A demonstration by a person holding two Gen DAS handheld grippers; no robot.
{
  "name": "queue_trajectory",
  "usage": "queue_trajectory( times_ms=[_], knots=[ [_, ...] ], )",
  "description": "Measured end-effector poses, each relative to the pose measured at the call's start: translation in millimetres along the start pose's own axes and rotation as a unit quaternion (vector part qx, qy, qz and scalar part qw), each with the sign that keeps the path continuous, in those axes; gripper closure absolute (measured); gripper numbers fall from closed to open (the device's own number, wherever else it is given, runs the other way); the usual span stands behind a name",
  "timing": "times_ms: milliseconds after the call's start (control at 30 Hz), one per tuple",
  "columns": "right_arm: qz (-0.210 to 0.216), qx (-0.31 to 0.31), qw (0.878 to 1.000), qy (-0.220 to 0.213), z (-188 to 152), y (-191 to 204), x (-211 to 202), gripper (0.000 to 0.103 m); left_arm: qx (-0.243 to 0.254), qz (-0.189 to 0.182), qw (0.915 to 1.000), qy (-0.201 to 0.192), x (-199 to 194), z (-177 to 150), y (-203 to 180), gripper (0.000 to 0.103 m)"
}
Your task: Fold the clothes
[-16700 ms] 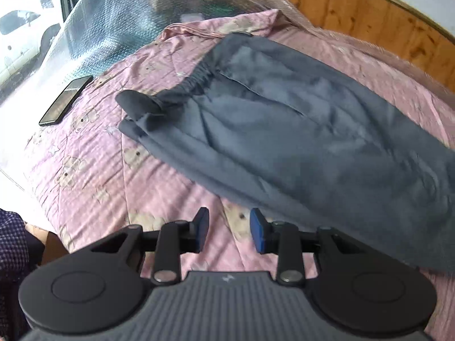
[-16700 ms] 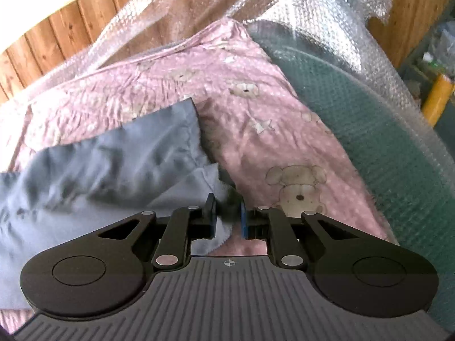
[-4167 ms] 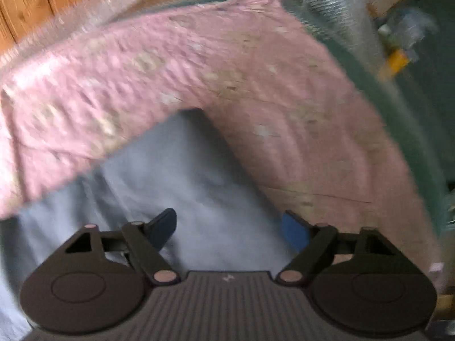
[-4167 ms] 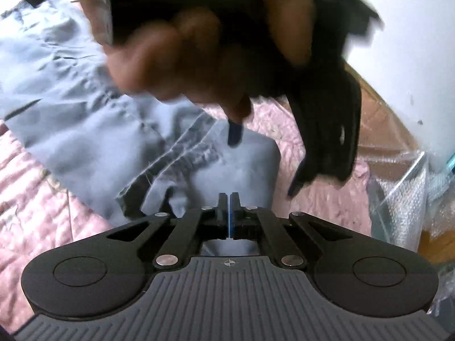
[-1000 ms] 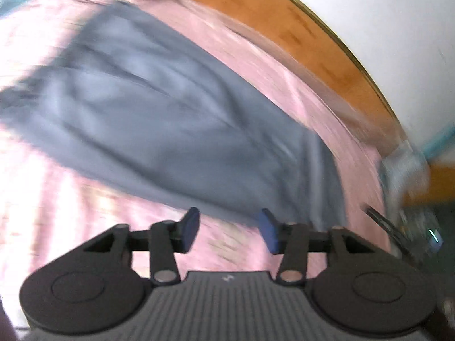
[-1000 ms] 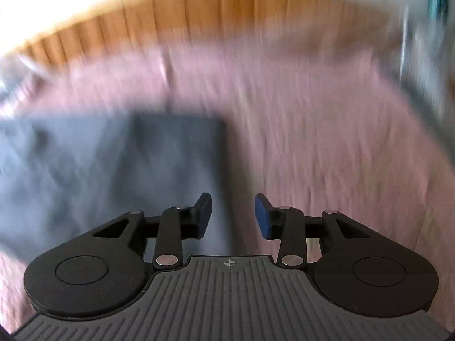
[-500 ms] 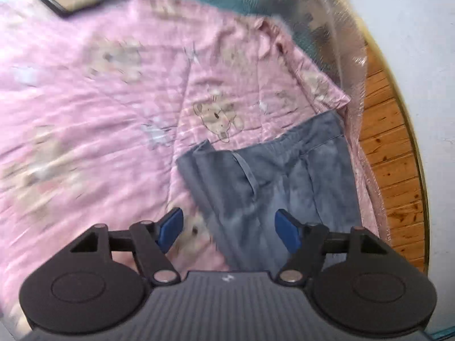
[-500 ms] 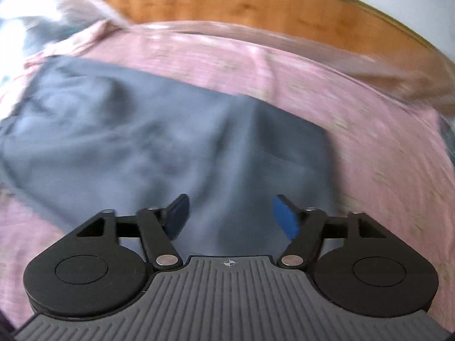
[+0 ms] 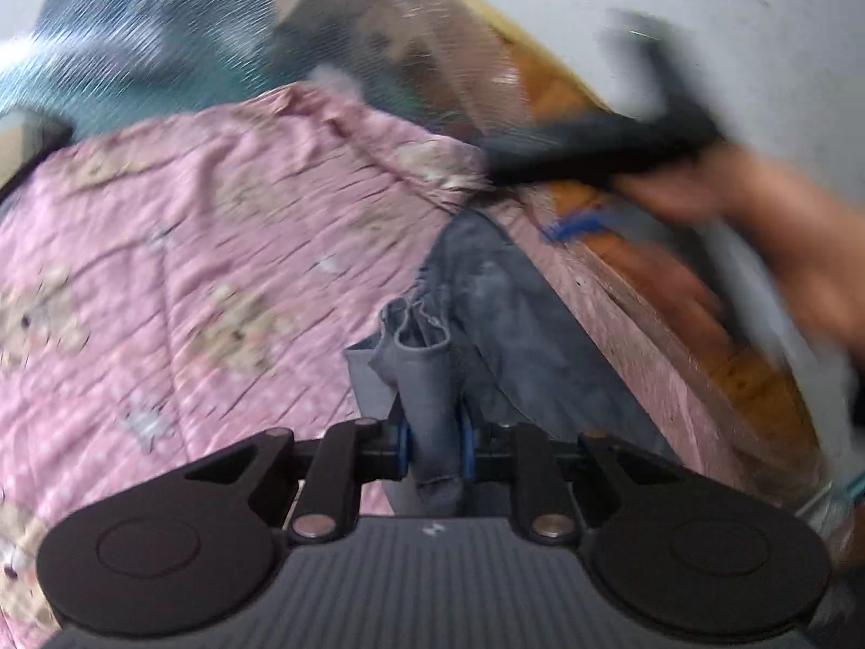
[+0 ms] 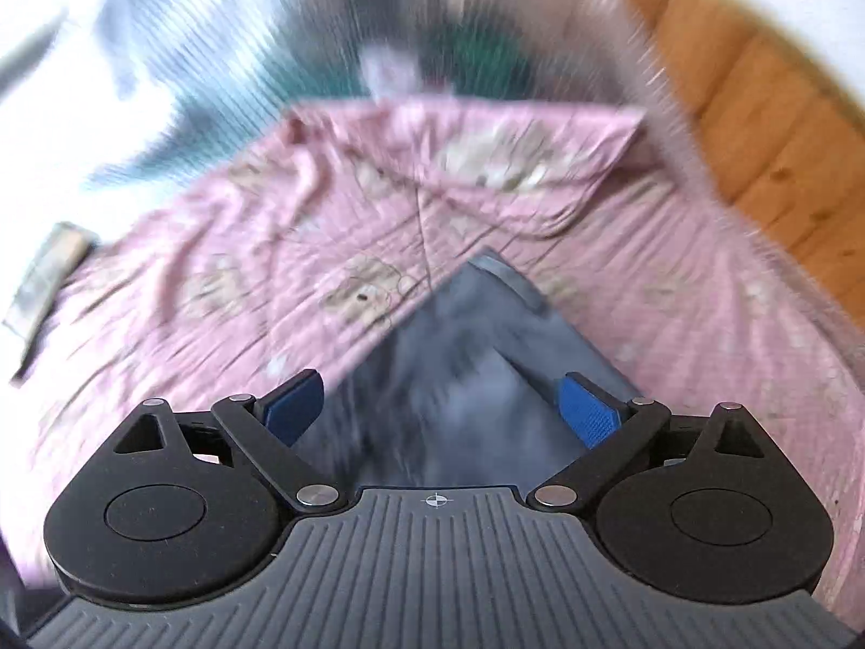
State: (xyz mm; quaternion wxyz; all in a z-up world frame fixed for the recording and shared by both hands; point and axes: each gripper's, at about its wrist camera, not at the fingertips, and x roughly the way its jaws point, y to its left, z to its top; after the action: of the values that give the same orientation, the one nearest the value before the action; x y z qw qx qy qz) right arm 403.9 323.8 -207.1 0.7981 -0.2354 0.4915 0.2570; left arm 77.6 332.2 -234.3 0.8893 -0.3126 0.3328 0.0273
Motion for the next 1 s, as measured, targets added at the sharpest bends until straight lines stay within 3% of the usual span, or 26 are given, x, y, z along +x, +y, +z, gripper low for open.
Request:
queue_trajectory(
  times_ms=[67, 133, 233, 267, 300, 333, 433, 567, 700, 767, 867, 1000],
  knots=[
    [-0.021, -0.002, 0.998, 0.061, 41, 15, 52, 0.007, 0.041, -0.001, 0.9991, -0.013, 1, -4, -12, 0.086],
    [-0.036, -0.005, 0.992, 0.121, 53, 27, 94, 0.009, 0.081, -0.003, 0.9964, -0.026, 2, -8, -24, 0.087],
    [-0.086, -0.049, 0.981, 0.168, 40, 34, 130, 0.007, 0.110, -0.019, 0.9929, -0.040, 3, -12, -37, 0.087],
    [-0.076, -0.038, 0.983, 0.163, 36, 27, 128, 0.010, 0.113, -0.027, 0.9924, -0.043, 2, -13, -40, 0.087],
    [-0.067, -0.028, 0.985, 0.157, 33, 20, 125, 0.026, 0.120, -0.033, 0.9912, -0.046, 1, -14, -44, 0.087],
    [-0.063, -0.020, 0.986, 0.151, 31, 11, 120, 0.060, 0.127, -0.039, 0.9899, -0.050, 0, -14, -49, 0.087],
    [-0.039, -0.009, 0.991, 0.131, 26, -21, 108, 0.074, 0.150, -0.060, 0.9849, -0.062, -4, -18, -68, 0.087],
    [0.005, 0.035, 0.996, 0.081, 17, -53, 73, 0.081, 0.203, -0.077, 0.9734, -0.075, -7, -31, -103, 0.087],
    [0.085, 0.123, 0.989, 0.012, -11, -98, 9, 0.085, 0.274, -0.086, 0.9542, -0.082, -12, -53, -150, 0.087],
    [0.135, 0.189, 0.972, -0.033, -51, -140, -27, 0.086, 0.321, -0.095, 0.9391, -0.075, -14, -72, -178, 0.087],
    [0.191, 0.278, 0.937, -0.090, -132, -215, -62, 0.087, 0.390, -0.107, 0.9137, -0.038, -1, -111, -224, 0.087],
    [0.205, 0.372, 0.902, -0.082, -255, -292, -37, 0.086, 0.455, -0.097, 0.8846, 0.035, 41, -171, -269, 0.086]
  ],
)
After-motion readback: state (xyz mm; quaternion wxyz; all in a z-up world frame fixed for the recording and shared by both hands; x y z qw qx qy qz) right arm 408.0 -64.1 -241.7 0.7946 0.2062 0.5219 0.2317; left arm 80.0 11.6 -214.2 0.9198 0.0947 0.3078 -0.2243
